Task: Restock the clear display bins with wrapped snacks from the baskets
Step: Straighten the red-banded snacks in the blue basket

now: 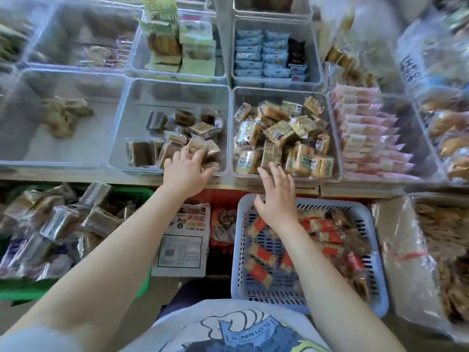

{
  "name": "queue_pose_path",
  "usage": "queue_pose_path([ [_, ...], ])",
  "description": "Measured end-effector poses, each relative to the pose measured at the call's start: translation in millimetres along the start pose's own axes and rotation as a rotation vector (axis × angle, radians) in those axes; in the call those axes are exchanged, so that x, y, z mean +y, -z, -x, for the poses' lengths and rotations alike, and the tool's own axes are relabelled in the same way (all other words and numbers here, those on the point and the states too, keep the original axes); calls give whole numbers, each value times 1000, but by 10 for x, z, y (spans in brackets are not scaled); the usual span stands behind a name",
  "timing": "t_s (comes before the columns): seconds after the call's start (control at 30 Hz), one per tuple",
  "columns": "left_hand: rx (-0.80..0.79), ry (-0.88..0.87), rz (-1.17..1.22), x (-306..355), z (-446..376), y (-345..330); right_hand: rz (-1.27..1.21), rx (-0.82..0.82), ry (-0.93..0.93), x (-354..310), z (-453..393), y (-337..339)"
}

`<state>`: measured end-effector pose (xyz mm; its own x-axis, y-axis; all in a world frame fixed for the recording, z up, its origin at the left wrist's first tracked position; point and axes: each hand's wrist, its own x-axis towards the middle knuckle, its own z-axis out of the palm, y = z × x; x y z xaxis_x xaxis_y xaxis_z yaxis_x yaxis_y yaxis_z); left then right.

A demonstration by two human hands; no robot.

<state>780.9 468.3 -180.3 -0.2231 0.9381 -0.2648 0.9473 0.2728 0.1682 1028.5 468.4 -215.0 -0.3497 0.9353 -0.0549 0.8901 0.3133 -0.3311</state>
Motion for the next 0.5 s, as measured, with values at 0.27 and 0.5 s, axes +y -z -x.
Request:
queue_pose_path([
  [0.27, 318, -328, 243, 387, 436, -56, -217, 261, -69, 4, 127, 147],
  [0.5, -89, -717, 119, 1390, 704, -554, -204, 150, -444, 807, 909, -29],
])
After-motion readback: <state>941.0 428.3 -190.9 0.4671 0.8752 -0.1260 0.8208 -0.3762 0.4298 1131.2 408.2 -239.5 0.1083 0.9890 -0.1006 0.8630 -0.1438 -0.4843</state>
